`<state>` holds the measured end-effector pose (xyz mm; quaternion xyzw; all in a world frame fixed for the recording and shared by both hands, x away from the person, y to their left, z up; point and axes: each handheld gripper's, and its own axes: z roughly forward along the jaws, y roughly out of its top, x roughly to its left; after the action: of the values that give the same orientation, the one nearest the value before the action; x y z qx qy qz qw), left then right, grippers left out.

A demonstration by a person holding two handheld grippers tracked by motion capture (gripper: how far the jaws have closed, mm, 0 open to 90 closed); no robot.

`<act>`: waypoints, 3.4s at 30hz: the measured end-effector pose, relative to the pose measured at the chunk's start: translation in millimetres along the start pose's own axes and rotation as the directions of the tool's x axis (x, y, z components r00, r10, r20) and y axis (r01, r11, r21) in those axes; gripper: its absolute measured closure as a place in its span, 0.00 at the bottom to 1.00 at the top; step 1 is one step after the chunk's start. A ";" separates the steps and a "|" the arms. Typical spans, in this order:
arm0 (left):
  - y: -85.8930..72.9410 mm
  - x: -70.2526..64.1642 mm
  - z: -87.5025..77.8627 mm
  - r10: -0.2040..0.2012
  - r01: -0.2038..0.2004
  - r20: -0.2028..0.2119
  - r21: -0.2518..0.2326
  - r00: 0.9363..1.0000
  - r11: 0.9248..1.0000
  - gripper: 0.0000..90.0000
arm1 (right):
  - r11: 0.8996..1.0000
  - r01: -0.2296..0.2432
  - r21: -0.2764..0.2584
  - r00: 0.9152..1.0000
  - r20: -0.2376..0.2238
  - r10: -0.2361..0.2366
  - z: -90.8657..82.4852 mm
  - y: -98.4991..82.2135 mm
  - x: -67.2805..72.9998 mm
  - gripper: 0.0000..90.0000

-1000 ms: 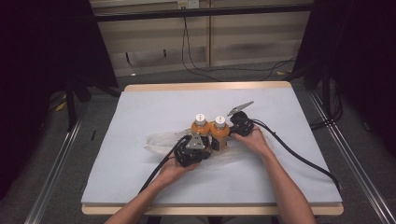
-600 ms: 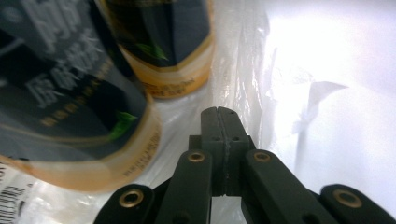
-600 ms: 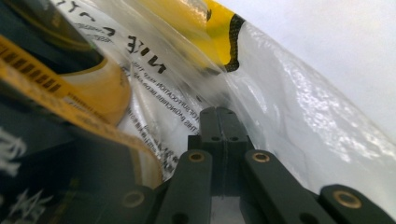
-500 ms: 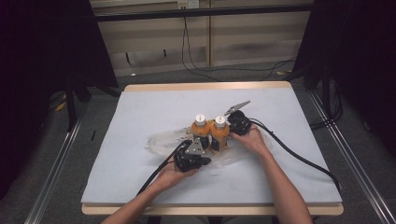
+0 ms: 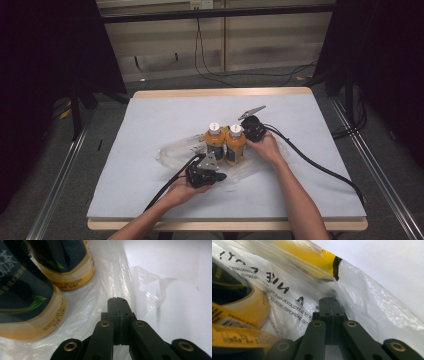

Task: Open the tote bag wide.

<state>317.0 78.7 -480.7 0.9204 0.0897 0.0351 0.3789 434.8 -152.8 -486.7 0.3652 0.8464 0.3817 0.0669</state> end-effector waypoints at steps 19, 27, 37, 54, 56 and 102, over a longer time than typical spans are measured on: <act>-1.1 -15.4 -1.8 0.034 -0.033 0.022 -0.011 0.999 0.999 1.00 | 1.000 -0.031 0.001 0.998 0.048 0.031 12.5 14.4 -6.2 1.00; -1.3 -18.6 -3.2 0.037 -0.037 0.033 0.000 0.999 0.999 1.00 | 0.999 -0.042 -0.001 0.998 0.047 0.042 15.0 17.1 -8.1 1.00; -1.9 -22.9 -2.8 0.046 -0.045 0.051 -0.016 0.998 0.999 1.00 | 0.999 -0.044 0.008 0.997 0.063 0.043 18.4 22.4 -9.9 1.00; -2.0 -18.0 -3.5 0.040 -0.039 0.086 -0.008 0.996 0.999 1.00 | 0.999 -0.051 -0.006 0.993 0.110 0.051 26.6 30.8 -14.9 1.00; -2.7 -18.1 -3.8 0.035 -0.034 0.107 -0.012 0.994 0.999 1.00 | 0.998 -0.066 -0.002 0.991 0.113 0.066 26.7 31.2 -15.9 1.00; 4.1 -7.8 -23.8 -0.067 0.077 0.088 -0.114 0.994 0.990 1.00 | 0.993 -0.066 -0.098 0.994 0.078 0.073 -19.3 43.3 -5.0 1.00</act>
<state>306.8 90.8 -460.9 0.8934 0.1047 -0.0123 0.4368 455.4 -148.5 -444.0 0.4061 0.8105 0.4087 0.1055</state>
